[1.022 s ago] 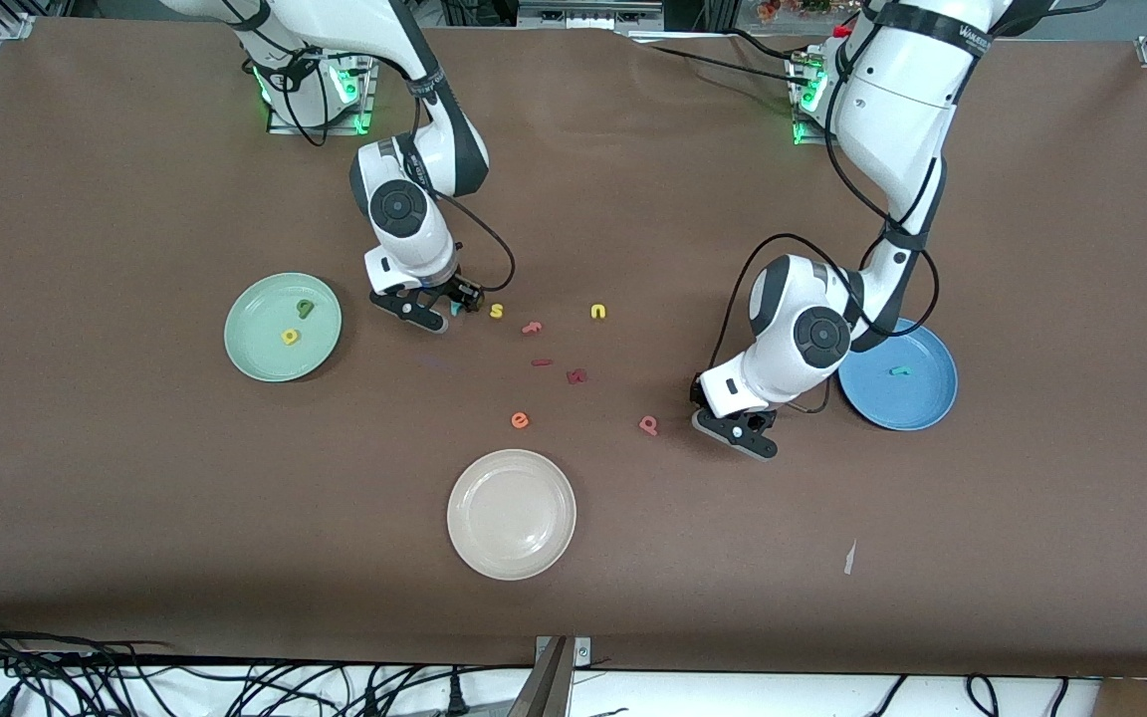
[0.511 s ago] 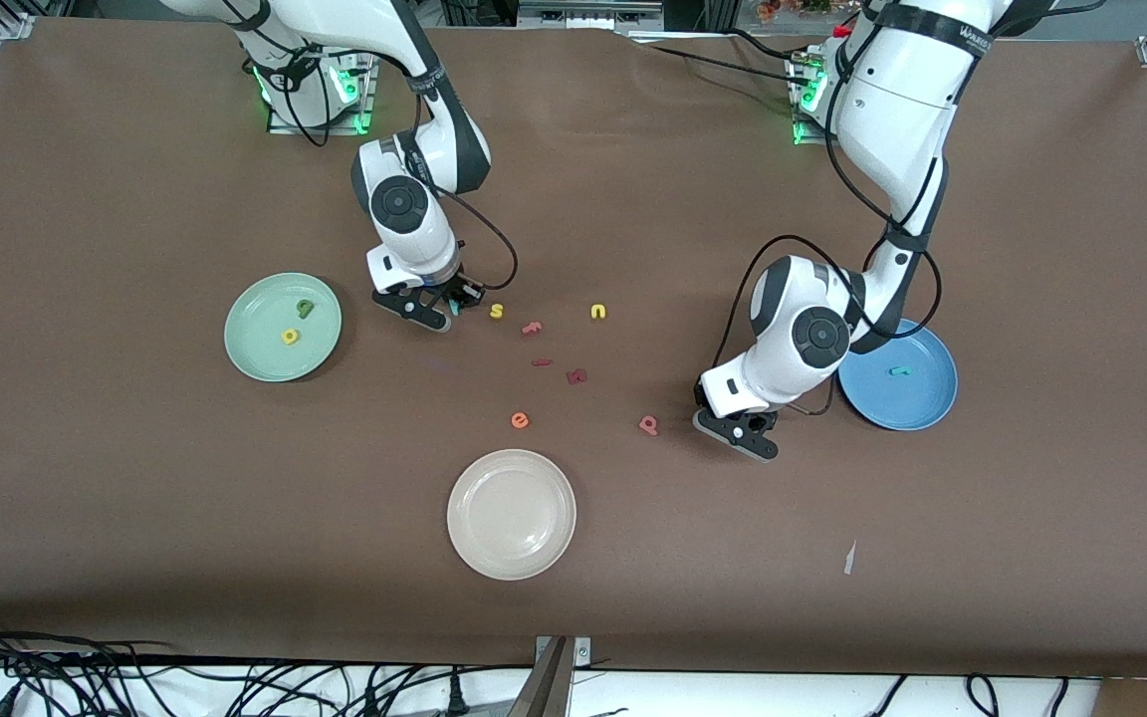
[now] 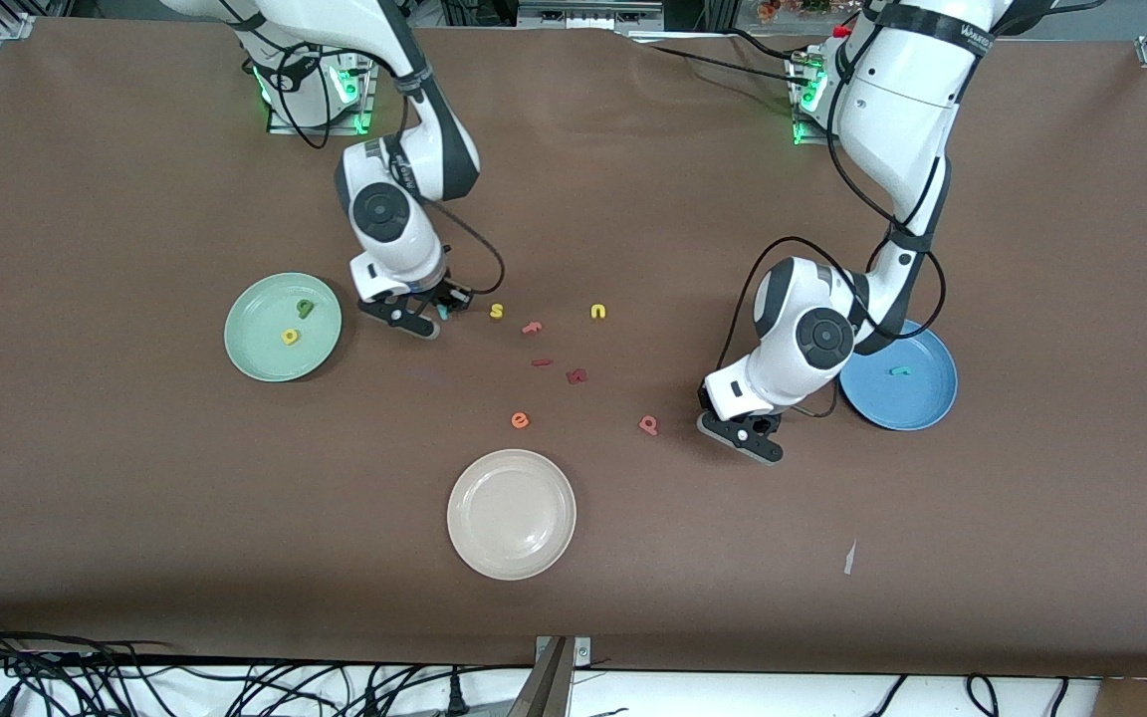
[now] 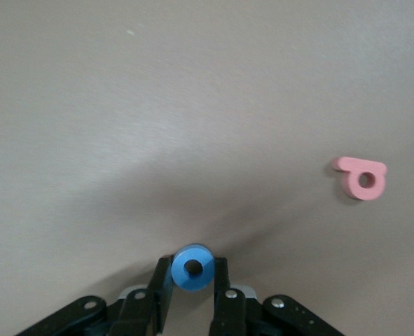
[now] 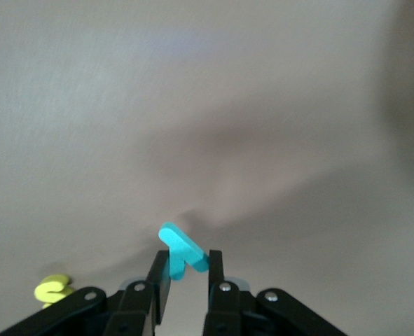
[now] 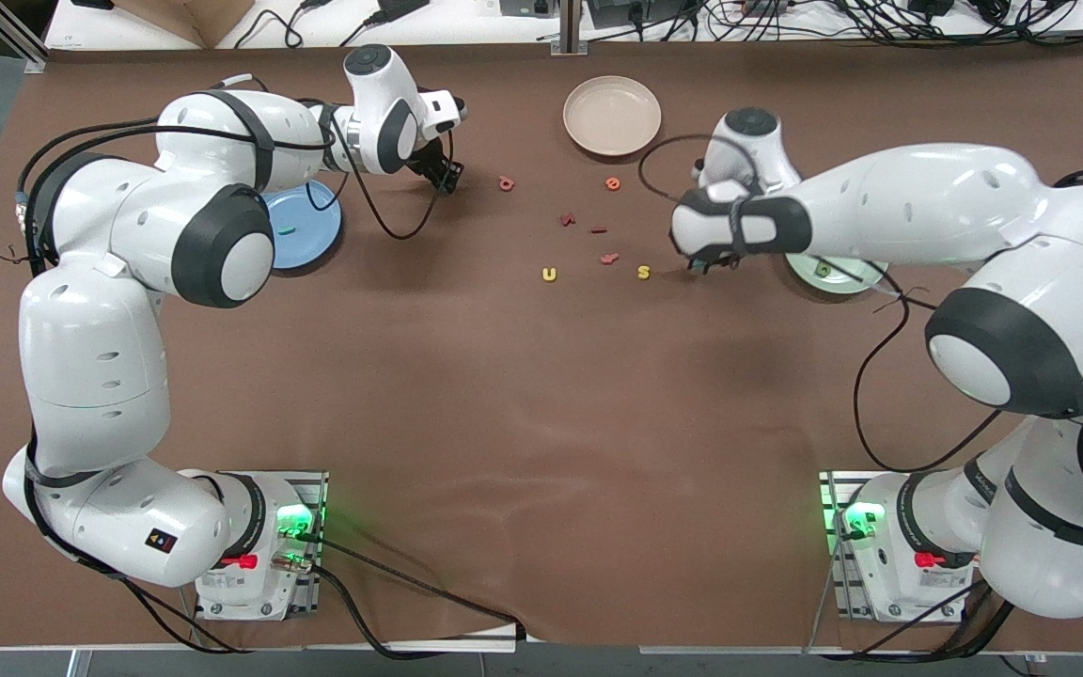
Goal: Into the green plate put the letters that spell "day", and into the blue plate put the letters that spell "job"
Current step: 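Place the blue ring on the blue plate while the right gripper places teal, then grasp the pink letter with the left gripper while the right gripper withdraws, then carry the pink letter to the blue plate and release it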
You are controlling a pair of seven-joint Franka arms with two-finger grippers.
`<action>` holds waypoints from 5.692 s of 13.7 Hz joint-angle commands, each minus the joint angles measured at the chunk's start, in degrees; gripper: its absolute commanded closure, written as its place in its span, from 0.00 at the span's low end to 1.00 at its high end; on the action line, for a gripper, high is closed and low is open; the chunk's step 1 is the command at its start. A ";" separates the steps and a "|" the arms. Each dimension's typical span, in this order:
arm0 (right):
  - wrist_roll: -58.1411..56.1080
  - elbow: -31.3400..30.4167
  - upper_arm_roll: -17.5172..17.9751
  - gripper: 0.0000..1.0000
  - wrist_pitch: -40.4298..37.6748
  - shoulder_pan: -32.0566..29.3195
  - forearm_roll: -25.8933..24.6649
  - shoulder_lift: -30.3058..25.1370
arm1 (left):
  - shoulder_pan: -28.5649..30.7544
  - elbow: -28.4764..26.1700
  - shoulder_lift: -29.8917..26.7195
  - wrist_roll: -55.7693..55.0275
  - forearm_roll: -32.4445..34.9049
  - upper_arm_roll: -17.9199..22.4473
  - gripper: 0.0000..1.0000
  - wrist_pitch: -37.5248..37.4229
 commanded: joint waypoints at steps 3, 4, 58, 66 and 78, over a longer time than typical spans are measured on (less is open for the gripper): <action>-21.24 0.67 -12.38 0.90 -10.99 0.22 1.01 -5.03 | 6.85 -10.24 -12.64 1.06 1.66 0.31 0.82 -3.12; -26.51 0.67 -14.76 0.90 -12.75 0.22 1.01 -5.04 | 9.05 -12.53 -15.19 2.90 1.66 0.22 0.82 -4.26; -35.53 27.56 26.62 0.00 -42.21 -56.03 -18.50 -24.81 | -14.49 8.27 8.08 -7.80 -4.14 5.23 0.72 7.33; -35.09 27.91 26.44 0.00 -42.12 -56.11 -18.94 -24.64 | -5.71 0.64 -6.31 -5.35 -3.88 6.46 0.73 -2.75; -35.00 27.91 26.53 0.00 -42.21 -56.03 -18.24 -24.63 | 17.23 -28.02 -28.31 8.35 8.25 4.17 0.59 -9.46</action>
